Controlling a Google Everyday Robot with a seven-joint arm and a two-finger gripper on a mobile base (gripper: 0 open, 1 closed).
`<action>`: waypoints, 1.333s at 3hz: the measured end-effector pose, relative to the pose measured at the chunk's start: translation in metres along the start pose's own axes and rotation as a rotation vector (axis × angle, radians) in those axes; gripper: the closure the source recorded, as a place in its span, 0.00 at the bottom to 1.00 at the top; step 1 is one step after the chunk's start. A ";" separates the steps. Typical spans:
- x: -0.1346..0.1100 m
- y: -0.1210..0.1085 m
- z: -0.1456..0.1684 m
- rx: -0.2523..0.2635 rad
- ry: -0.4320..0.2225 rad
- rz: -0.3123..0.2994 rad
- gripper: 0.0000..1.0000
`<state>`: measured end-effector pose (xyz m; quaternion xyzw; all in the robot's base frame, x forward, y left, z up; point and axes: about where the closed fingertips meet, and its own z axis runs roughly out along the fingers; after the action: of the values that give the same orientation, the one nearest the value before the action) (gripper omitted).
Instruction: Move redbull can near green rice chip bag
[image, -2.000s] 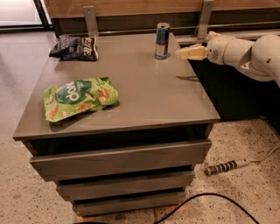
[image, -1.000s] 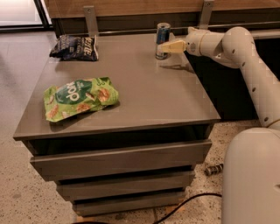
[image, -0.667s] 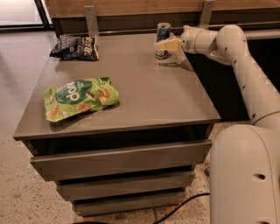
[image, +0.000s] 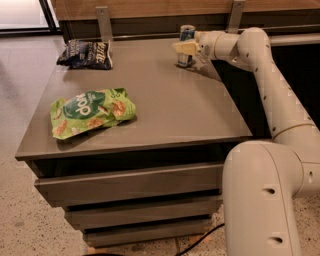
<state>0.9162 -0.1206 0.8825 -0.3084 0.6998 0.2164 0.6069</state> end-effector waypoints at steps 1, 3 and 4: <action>-0.001 0.003 0.002 -0.018 -0.002 0.000 0.64; -0.016 0.029 -0.025 -0.105 -0.038 0.003 1.00; -0.039 0.083 -0.041 -0.224 -0.092 -0.017 1.00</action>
Offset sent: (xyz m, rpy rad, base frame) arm -0.0258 -0.0068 0.0027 0.0274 0.0131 0.0603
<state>0.8322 -0.0823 0.9215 -0.3698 0.6400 0.3021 0.6020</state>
